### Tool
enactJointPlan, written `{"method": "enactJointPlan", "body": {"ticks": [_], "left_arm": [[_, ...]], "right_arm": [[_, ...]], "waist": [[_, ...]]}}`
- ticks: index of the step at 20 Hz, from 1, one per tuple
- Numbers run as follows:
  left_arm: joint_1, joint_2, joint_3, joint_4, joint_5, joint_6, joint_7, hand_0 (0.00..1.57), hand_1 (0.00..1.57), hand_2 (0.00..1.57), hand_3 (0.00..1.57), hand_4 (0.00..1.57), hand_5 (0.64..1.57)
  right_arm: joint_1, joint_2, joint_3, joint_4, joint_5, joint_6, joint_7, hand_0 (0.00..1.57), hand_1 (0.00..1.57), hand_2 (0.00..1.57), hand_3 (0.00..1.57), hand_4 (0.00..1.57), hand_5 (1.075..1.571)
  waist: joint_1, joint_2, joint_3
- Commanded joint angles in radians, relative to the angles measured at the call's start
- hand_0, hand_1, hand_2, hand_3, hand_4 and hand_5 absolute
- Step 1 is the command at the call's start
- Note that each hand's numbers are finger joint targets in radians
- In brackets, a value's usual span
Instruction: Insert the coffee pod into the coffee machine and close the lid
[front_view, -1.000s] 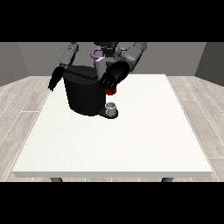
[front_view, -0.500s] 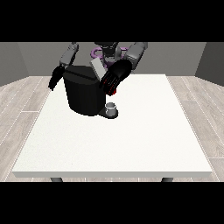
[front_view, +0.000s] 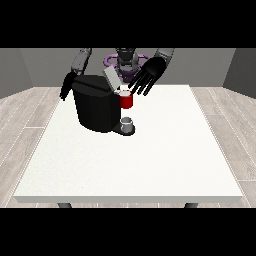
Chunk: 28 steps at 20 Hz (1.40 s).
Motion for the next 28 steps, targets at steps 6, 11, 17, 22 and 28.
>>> {"method": "enactJointPlan", "body": {"ticks": [6, 11, 17, 22, 28], "left_arm": [[0.222, -0.209, 0.199, -0.017, 0.277, 0.009, -0.067, 0.00, 0.00, 0.00, 0.00, 0.20, 1.571], [0.365, -0.320, 0.359, 0.010, 0.484, -0.037, -0.098, 0.00, 0.00, 0.00, 0.00, 0.00, 1.571], [0.566, -0.416, 0.319, 0.035, 0.477, -0.045, -0.095, 0.00, 0.00, 0.00, 0.00, 0.39, 1.571], [0.655, -0.416, 0.304, -0.010, 0.494, -0.046, -0.073, 0.00, 0.00, 0.00, 0.00, 0.39, 1.571], [0.715, -0.433, 0.280, -0.124, 0.568, -0.093, -0.059, 0.00, 0.00, 0.00, 0.00, 0.37, 1.571]], "right_arm": [[0.173, 0.004, -0.027, 0.040, -0.027, 0.008, -0.038, 0.00, 0.00, 0.00, 0.00, 0.00, 1.571], [0.269, 0.015, -0.040, 0.031, -0.039, 0.001, -0.091, 0.00, 0.00, 0.00, 0.00, 0.00, 1.571], [0.228, 0.024, 0.006, -0.052, -0.083, 0.096, -0.026, 0.00, 0.00, 0.00, 0.00, 0.00, 1.571], [0.209, -0.005, 0.058, -0.136, -0.066, 0.147, 0.047, 0.00, 0.00, 0.00, 0.00, 0.06, 1.571], [0.141, -0.094, 0.018, -0.137, -0.079, 0.211, 0.032, 0.00, 0.00, 0.00, 0.00, 0.08, 1.571]], "waist": [[0.146, -0.220, -0.0047], [0.208, -0.348, -0.0038], [0.298, -0.522, -0.0019], [0.292, -0.566, -0.0016], [0.350, -0.509, -0.0013]]}}
